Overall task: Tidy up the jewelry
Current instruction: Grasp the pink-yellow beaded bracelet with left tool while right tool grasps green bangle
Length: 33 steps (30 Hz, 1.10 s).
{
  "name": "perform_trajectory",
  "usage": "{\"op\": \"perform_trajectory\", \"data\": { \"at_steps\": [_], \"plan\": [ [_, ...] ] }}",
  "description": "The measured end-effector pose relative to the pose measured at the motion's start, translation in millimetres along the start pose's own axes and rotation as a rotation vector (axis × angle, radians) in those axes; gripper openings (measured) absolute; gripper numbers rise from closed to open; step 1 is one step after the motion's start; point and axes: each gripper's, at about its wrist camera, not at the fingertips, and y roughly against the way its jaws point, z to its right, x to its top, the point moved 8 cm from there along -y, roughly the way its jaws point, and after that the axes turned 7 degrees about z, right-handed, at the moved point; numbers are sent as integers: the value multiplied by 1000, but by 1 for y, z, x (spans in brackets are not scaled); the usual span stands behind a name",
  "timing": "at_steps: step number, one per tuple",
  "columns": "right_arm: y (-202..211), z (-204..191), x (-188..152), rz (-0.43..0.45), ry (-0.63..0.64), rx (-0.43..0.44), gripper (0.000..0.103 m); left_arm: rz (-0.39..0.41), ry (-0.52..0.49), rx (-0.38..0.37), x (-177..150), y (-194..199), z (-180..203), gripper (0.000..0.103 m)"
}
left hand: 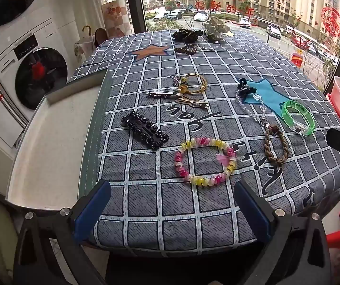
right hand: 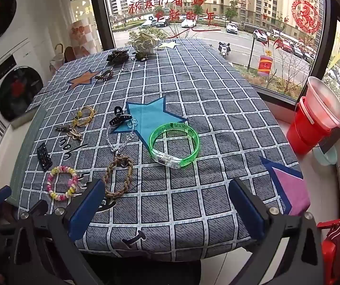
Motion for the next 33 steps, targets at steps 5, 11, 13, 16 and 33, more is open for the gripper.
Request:
{"op": "perform_trajectory", "data": {
  "at_steps": [5, 11, 13, 16, 33],
  "plan": [
    [-6, 7, 1, -16, -18, -4, 103, -25, 23, -1, -1, -10, -3, 103],
    [-19, 23, 5, -24, -18, -17, 103, -70, 54, -7, -3, -27, -8, 103],
    [-26, 29, 6, -25, -17, -27, 103, -85, 56, -18, -3, -34, -7, 103],
    [-36, 40, 7, -52, -32, -33, 103, -102, 45, -20, -2, -43, -4, 103],
    [-109, 57, 17, -160, -2, -64, 83, -96, 82, -117, 14, -54, 14, 93]
  ]
}}
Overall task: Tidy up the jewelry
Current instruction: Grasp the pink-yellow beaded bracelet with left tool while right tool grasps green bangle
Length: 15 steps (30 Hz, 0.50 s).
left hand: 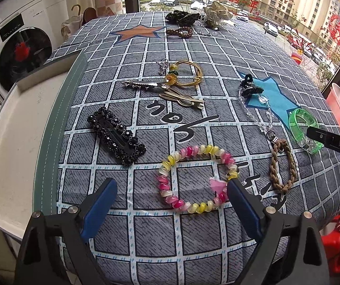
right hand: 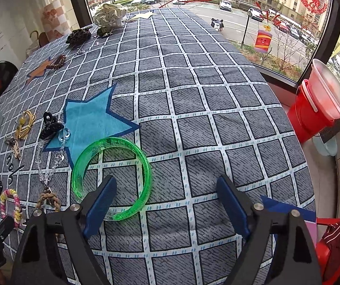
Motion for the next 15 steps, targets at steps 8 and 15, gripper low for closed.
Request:
{"op": "perform_trajectory", "data": {
  "at_steps": [8, 15],
  "plan": [
    [0, -14, 1, -2, 48, 22, 67, -5, -9, -22, 5, -3, 6, 45],
    [6, -21, 1, 13, 86, 32, 21, -3, -37, -64, 3, 1, 10, 16]
  ]
}}
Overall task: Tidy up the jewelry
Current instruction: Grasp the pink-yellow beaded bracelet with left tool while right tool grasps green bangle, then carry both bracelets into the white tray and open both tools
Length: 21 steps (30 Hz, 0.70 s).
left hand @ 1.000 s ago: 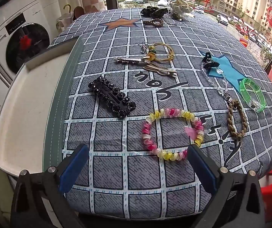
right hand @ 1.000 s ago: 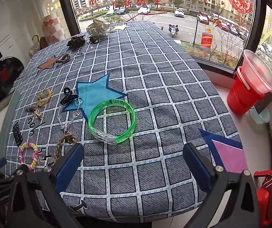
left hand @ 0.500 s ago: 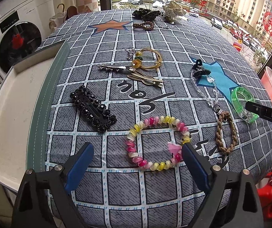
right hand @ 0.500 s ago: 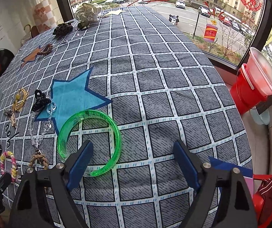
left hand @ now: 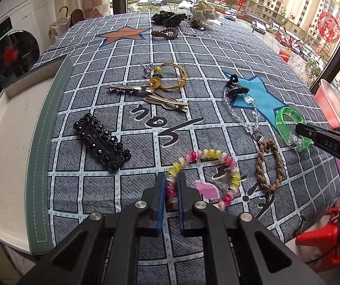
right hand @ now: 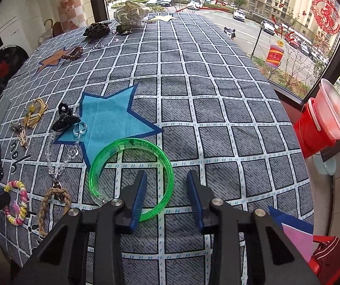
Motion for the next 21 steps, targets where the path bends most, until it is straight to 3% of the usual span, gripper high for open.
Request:
{"op": "perform_trajectory", "data": {
  "at_steps": [1, 2, 14, 21],
  "plan": [
    [0, 0, 0, 3, 1, -9, 9, 4, 1, -9, -1, 2, 1, 16],
    [1, 0, 0, 4, -2, -9, 8, 9, 3, -18, -1, 4, 2, 16],
    [25, -5, -4, 25, -87, 77, 8, 97, 35, -76, 15, 40, -6, 16],
    [47, -46, 10, 47, -41, 136, 8, 145, 77, -59, 23, 60, -36, 16]
  ]
}}
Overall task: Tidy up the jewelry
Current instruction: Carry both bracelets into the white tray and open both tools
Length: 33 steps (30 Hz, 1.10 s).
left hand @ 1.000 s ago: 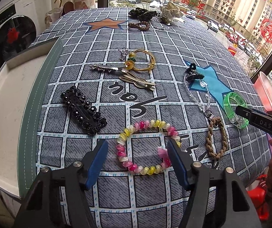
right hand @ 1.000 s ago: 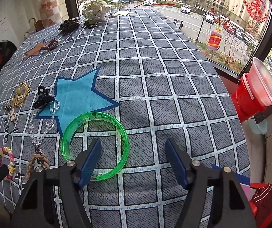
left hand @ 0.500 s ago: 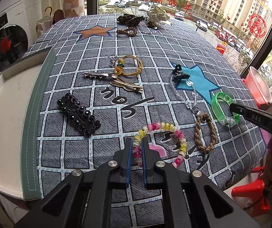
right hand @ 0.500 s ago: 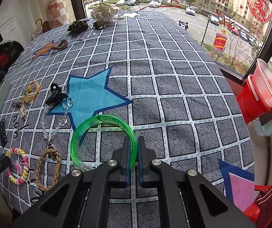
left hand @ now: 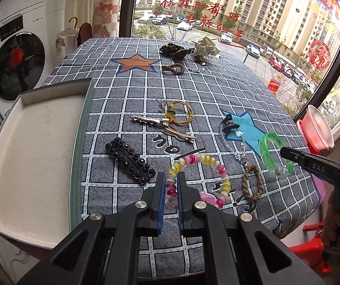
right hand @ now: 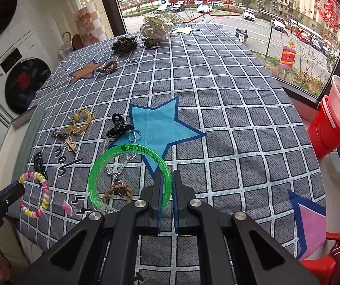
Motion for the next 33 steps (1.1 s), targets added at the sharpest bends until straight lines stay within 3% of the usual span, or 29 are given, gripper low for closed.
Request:
{"op": "perform_trajectory", "data": {
  "at_steps": [18, 26, 33],
  "plan": [
    [-9, -224, 44, 26, 262, 220, 8, 107, 148, 185, 40, 34, -162, 16],
    [-43, -306, 61, 12, 351, 255, 8, 77, 176, 262, 60, 6, -219, 16],
    [-85, -342, 73, -21, 386, 235, 7, 12, 201, 322, 62, -30, -252, 16]
  ]
}}
